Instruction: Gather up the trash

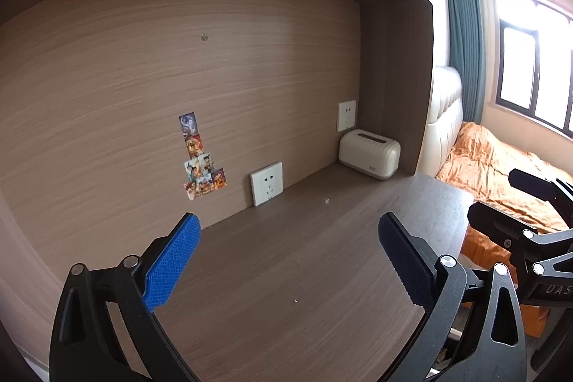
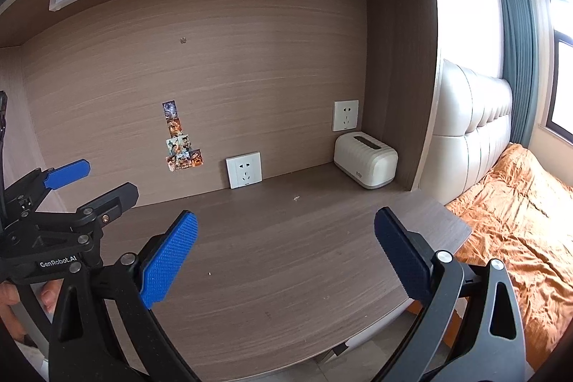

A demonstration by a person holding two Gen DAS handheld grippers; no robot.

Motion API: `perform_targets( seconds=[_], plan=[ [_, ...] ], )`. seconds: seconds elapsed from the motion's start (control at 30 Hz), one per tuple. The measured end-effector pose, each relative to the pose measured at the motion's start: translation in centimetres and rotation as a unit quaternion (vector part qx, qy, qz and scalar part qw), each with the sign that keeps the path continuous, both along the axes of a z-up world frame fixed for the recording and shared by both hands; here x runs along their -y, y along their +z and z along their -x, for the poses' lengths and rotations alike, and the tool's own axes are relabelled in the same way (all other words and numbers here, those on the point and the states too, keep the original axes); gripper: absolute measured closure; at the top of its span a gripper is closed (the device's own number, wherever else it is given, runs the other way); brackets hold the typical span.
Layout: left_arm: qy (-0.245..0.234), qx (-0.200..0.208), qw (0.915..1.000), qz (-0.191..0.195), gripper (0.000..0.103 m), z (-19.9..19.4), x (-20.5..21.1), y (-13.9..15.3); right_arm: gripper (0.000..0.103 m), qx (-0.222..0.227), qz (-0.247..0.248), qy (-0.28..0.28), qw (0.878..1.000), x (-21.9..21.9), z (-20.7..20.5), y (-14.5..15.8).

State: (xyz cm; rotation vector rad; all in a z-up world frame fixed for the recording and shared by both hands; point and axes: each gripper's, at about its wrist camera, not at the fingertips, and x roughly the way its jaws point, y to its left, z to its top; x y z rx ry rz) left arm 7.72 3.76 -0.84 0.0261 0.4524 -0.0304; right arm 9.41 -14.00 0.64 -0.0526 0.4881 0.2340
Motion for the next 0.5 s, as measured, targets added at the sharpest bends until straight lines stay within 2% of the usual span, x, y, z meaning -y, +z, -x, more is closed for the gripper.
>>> perform_targets(
  seconds=[0.5],
  plan=[
    [-0.007, -0.002, 0.9999, 0.008, 0.005, -1.5, -0.7, -0.1, 0.005, 0.001, 0.005, 0.002, 1.0, -0.6, -1.0, 0.0]
  ],
)
